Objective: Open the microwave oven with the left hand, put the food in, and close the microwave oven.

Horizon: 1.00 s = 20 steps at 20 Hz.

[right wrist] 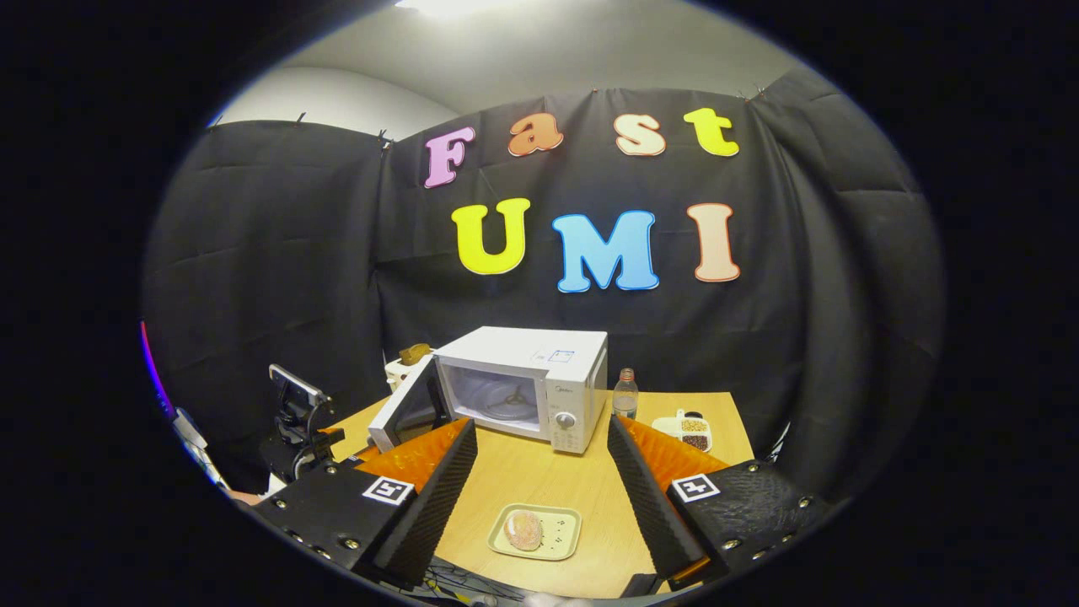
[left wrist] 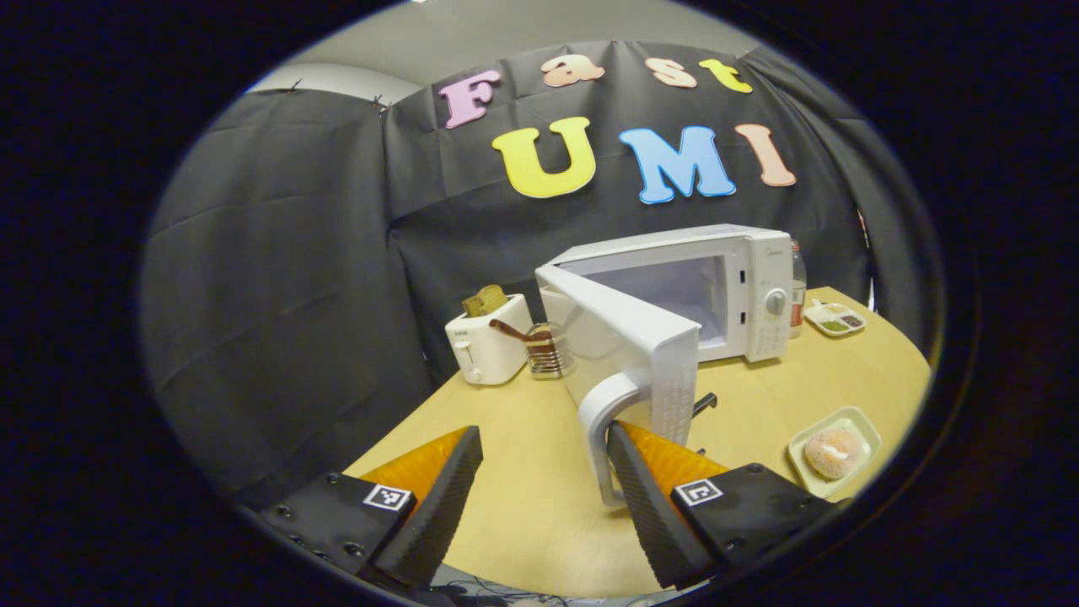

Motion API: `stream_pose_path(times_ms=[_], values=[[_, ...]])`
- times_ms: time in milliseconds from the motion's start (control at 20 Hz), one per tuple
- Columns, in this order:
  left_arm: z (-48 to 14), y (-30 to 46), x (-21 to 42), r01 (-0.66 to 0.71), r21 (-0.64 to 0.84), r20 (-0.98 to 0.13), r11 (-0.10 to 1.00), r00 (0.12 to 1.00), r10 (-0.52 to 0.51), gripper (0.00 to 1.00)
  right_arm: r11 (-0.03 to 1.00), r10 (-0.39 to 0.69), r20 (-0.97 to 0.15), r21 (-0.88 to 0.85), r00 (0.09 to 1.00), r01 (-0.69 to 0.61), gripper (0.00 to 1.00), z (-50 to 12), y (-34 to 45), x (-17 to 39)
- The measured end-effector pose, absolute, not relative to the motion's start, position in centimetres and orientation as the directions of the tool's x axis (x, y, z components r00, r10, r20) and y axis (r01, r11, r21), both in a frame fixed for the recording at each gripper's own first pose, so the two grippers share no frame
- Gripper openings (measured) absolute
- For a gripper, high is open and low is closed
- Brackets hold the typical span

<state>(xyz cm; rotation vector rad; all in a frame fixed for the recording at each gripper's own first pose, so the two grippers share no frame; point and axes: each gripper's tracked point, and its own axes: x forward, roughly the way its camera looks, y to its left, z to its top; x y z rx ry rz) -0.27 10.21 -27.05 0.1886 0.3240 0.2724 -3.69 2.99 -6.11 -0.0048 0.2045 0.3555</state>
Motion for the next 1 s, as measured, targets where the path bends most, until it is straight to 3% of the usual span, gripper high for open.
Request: stream_pose_path(times_ms=[50,450,600,750,950,1000], values=[[-27.1,11.2,-0.6,-0.242,0.234,-0.288,0.942,0.908,0.305,1.0,0.94,0.338,-0.211,0.019,0.917,-0.342,0.95,-6.7,3.1,-3.4],[-27.7,19.6,-2.3,-0.25,0.249,-0.311,0.936,0.894,0.322,0.94,0.954,0.293,-0.275,0.025,0.916,-0.298,0.96,-11.2,7.3,-0.7],[-27.1,23.3,-2.8,-0.292,0.267,-0.298,0.918,0.881,0.367,1.0,0.958,0.276,-0.289,0.008,0.916,-0.286,0.95,-12.8,9.2,0.1],[-25.9,24.9,-3.0,-0.295,0.233,-0.28,0.927,0.892,0.354,0.97,0.96,0.265,-0.342,0.002,0.902,-0.282,0.96,-16.2,10.9,0.6],[-21.7,24.5,-3.6,-0.256,0.225,-0.223,0.94,0.926,0.305,1.0,0.96,0.238,-0.434,-0.032,0.869,-0.278,0.95,-22.2,12.0,0.5],[-20.4,23.8,-3.6,-0.235,0.222,-0.204,0.946,0.938,0.281,0.94,0.96,0.23,-0.461,-0.039,0.857,-0.279,0.95,-24.0,12.0,0.3]])
